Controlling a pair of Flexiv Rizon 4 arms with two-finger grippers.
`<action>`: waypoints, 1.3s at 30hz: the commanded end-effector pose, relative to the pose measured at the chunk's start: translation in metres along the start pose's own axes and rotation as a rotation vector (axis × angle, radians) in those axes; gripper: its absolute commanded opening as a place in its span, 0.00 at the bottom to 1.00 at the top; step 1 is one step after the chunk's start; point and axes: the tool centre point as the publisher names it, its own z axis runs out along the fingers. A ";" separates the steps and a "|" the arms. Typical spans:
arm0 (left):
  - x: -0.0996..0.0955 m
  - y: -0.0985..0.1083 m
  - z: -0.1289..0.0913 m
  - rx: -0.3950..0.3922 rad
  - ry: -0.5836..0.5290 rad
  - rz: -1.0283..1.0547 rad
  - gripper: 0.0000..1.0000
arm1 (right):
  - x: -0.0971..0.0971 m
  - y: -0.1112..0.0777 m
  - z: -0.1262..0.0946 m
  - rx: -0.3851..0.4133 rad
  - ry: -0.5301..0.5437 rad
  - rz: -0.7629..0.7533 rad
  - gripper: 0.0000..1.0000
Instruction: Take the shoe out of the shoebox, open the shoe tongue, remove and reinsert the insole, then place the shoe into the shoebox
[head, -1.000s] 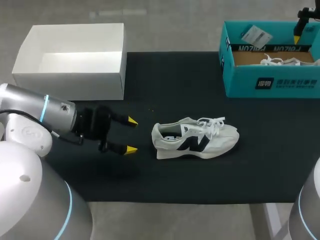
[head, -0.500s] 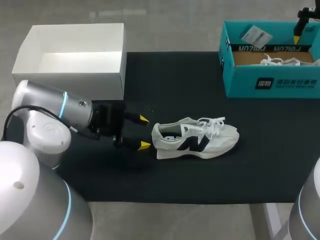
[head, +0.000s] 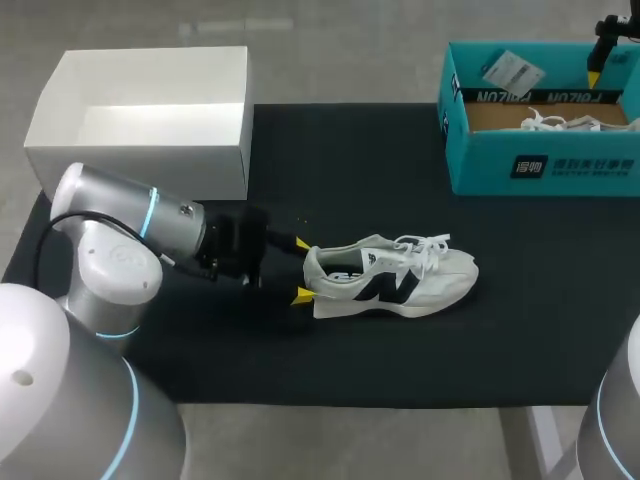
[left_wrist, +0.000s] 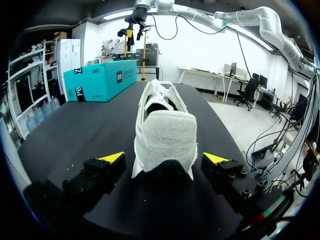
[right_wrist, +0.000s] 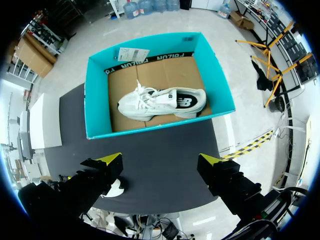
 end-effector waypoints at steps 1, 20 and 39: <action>-0.002 0.001 0.013 -0.009 0.020 0.000 1.00 | 0.000 0.000 0.000 -0.001 0.002 0.000 1.00; 0.000 0.009 0.041 -0.026 0.015 0.015 1.00 | 0.000 0.000 0.000 -0.001 0.002 0.000 1.00; -0.001 0.011 0.040 -0.035 0.025 0.027 0.00 | 0.000 0.000 0.000 -0.001 0.002 0.000 1.00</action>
